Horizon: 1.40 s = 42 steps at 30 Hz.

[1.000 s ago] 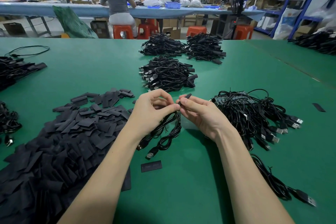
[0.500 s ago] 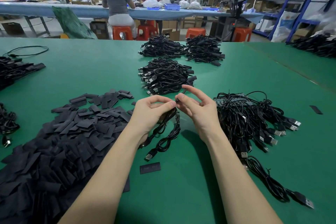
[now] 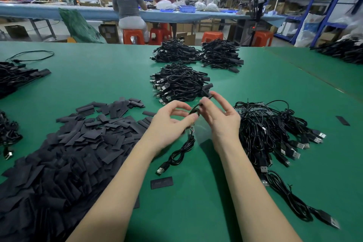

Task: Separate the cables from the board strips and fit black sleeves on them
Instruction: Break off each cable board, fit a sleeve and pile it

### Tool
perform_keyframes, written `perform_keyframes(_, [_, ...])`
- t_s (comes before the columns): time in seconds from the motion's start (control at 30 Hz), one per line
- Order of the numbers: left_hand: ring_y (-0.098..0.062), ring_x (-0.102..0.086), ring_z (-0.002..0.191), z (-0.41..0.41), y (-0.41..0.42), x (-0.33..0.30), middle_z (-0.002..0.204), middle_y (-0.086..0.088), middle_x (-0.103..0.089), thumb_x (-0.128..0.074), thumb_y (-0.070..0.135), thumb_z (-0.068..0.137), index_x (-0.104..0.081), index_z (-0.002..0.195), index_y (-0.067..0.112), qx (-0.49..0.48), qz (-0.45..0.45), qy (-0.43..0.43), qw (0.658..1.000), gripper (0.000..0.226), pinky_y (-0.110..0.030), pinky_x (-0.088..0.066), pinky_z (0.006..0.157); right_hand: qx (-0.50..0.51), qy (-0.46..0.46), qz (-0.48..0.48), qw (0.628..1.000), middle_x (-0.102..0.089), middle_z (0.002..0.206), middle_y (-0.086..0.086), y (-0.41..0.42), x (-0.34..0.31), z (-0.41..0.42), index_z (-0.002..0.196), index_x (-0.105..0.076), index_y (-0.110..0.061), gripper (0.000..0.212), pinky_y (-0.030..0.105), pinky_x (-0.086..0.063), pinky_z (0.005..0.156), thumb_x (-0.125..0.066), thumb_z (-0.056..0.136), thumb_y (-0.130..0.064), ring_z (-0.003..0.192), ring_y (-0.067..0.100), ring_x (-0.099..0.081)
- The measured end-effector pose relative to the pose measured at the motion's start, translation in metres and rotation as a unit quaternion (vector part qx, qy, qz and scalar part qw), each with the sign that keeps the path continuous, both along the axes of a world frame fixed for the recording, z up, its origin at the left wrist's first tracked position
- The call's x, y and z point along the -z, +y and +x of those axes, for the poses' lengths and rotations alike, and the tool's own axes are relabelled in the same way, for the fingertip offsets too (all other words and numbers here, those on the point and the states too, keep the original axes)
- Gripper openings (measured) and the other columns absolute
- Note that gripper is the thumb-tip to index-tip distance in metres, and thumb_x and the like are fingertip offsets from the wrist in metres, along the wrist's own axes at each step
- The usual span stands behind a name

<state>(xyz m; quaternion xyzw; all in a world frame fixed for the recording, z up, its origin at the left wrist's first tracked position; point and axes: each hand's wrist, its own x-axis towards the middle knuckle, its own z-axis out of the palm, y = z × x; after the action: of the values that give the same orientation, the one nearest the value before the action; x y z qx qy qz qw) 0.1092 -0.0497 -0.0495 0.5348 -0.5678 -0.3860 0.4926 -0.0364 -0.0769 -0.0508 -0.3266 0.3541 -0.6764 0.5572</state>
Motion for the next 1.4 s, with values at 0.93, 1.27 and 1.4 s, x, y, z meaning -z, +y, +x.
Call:
perform_keyframes(0.93, [-0.034, -0.061, 0.11, 0.012, -0.18, -0.034, 0.124, -0.013, -0.066, -0.043, 0.014, 0.102, -0.064, 0.13, 0.026, -0.153, -0.112, -0.477, 0.858, 0.037, -0.037, -0.047, 0.089, -0.013, 0.357, 0.075, 0.931, -0.076, 0.092, -0.009, -0.03, 0.018, 0.005, 0.09, -0.071, -0.029, 0.016, 0.047, -0.056, 0.093, -0.064, 0.093, -0.044, 0.091, 0.02, -0.071])
perform_keyframes(1.27, [-0.027, -0.035, 0.146, 0.016, -0.163, -0.044, 0.146, -0.005, -0.055, -0.046, 0.018, 0.103, -0.055, 0.139, 0.019, -0.103, -0.132, -0.482, 0.86, 0.038, -0.044, -0.032, 0.114, -0.029, 0.386, 0.063, 0.92, -0.076, 0.09, -0.009, -0.028, 0.017, 0.004, 0.091, -0.072, -0.027, 0.014, 0.046, -0.057, 0.093, -0.065, 0.091, -0.039, 0.09, 0.018, -0.071])
perform_keyframes(1.4, [-0.024, -0.056, 0.117, 0.009, -0.122, -0.044, 0.121, -0.002, -0.067, -0.055, 0.018, 0.096, -0.064, 0.119, 0.018, -0.157, -0.179, -0.365, 0.9, 0.025, -0.041, -0.044, 0.101, -0.028, 0.423, 0.049, 0.904, -0.076, 0.089, -0.009, -0.027, 0.014, 0.001, 0.087, -0.072, -0.028, 0.012, 0.043, -0.057, 0.092, -0.064, 0.091, -0.036, 0.088, 0.017, -0.072])
